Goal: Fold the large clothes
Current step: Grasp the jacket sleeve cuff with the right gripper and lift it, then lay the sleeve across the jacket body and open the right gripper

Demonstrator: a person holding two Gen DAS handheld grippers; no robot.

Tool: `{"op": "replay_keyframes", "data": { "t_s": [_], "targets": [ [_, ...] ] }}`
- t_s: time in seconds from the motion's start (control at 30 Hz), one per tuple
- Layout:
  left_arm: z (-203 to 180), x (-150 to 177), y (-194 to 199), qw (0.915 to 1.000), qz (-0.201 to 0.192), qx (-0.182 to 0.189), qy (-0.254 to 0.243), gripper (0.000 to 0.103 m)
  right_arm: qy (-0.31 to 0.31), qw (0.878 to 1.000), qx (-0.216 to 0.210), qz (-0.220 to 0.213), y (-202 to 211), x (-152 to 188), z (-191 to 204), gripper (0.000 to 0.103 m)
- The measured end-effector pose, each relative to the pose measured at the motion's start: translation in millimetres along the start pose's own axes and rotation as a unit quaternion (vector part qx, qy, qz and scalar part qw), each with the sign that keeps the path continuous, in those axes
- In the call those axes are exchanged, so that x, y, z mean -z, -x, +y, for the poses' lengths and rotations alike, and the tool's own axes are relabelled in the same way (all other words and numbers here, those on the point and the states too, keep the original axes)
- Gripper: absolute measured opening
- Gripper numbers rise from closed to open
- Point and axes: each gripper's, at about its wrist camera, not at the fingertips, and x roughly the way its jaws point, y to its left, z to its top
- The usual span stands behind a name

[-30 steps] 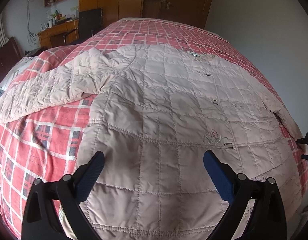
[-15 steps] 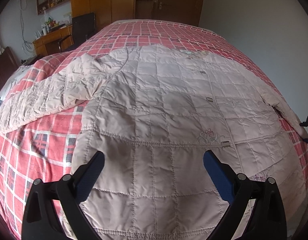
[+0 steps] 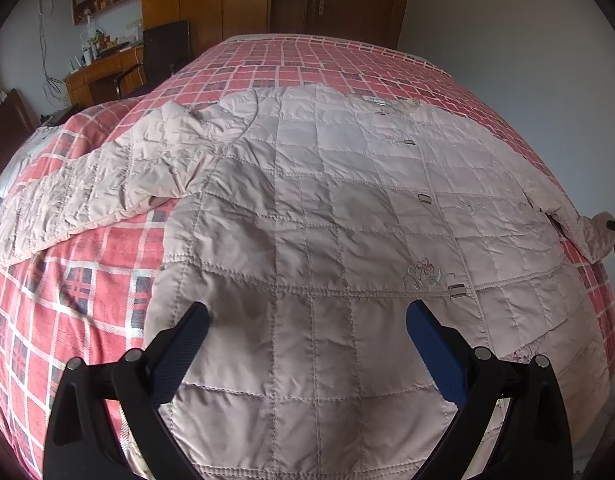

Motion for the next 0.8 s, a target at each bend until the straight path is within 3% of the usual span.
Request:
{"op": "replay_keyframes", "data": {
  "t_s": [0.17, 0.4, 0.6, 0.8],
  "targets": [
    [4, -10, -3, 0.9999, 0.002, 0.007, 0.011, 0.099, 0.094, 0.994, -0.059, -0.019, 4, 6, 78, 0.007],
    [7, -29, -7, 0.9999, 0.001, 0.010, 0.012, 0.099, 0.210, 0.971, -0.118, 0.008, -7, 42, 181, 0.007],
    [14, -46, -19, 0.9980, 0.031, 0.046, 0.032, 0.099, 0.298, 0.938, -0.169, 0.040, -9, 88, 244, 0.007],
    [15, -66, -29, 0.9959, 0.044, 0.067, 0.042, 0.099, 0.387, 0.907, -0.152, 0.064, -22, 138, 288, 0.008]
  ]
}}
